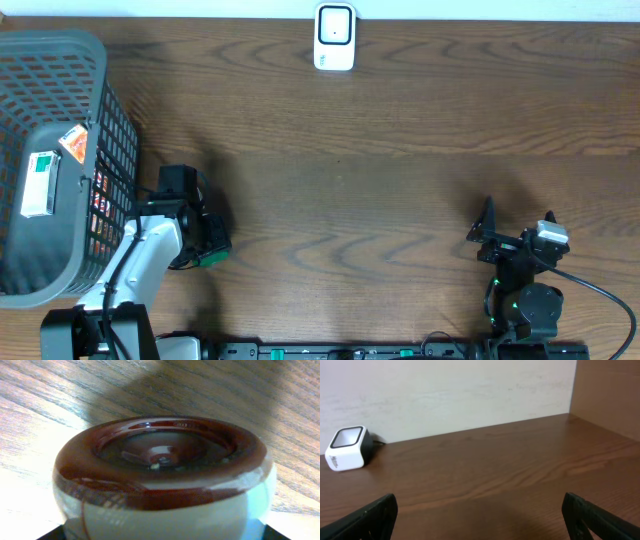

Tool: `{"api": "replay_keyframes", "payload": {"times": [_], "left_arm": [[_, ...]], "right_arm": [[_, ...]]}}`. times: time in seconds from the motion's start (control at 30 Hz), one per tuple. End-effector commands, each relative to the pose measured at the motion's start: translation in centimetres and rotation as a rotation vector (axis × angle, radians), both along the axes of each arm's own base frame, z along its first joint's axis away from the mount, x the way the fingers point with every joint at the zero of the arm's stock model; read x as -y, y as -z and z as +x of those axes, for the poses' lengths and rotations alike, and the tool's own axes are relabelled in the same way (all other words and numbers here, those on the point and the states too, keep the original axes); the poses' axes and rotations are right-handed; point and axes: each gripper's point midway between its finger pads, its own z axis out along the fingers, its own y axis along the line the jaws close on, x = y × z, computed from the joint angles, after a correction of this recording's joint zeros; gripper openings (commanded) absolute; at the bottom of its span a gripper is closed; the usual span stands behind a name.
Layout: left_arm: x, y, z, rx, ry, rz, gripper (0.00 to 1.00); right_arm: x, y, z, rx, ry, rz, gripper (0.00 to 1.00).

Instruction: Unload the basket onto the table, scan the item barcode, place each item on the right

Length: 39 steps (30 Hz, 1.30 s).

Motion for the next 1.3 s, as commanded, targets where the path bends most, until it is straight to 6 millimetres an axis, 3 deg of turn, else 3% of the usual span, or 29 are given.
{"api": "replay_keyframes", "payload": {"times": [0.0,0.13,0.4,0.67,0.93,1.07,1.27], "left_arm": [[-0.1,0.2,-0.1,-0.005,-0.019,0.002,0.58],[0.4,0.0,0.5,0.015,-0.020,-0.027,0.57],[4.1,-1.7,4.6,0.174,-0.010,-0.218,0.57],[9.6,-3.1,7.2,0.308,0.131,-0.265,0.58],[15.1,-4.1,8.3,0.406,0.214,-0.307,0.59],[18.0,-3.0,8.3,0.407,0.260,-0.339,0.61],[21.2,0.8,7.3,0.344,0.308,-0.356,0.63]], "right_arm": [[0.1,0.1,0.0,-0.005,0.003,-0.006,0.99],[0.1,0.1,0.0,-0.005,0.003,-0.006,0.99],[0.1,0.1,0.0,-0.005,0.003,-0.006,0.99],[0.1,0.1,0.0,-0.005,0.003,-0.006,0.99],[0.1,0.1,0.0,-0.005,0.003,-0.006,0.99],[0.1,0.1,0.0,-0.005,0.003,-0.006,0.99],[0.1,0.1,0.0,-0.005,0.003,-0.006,0.99]]}}
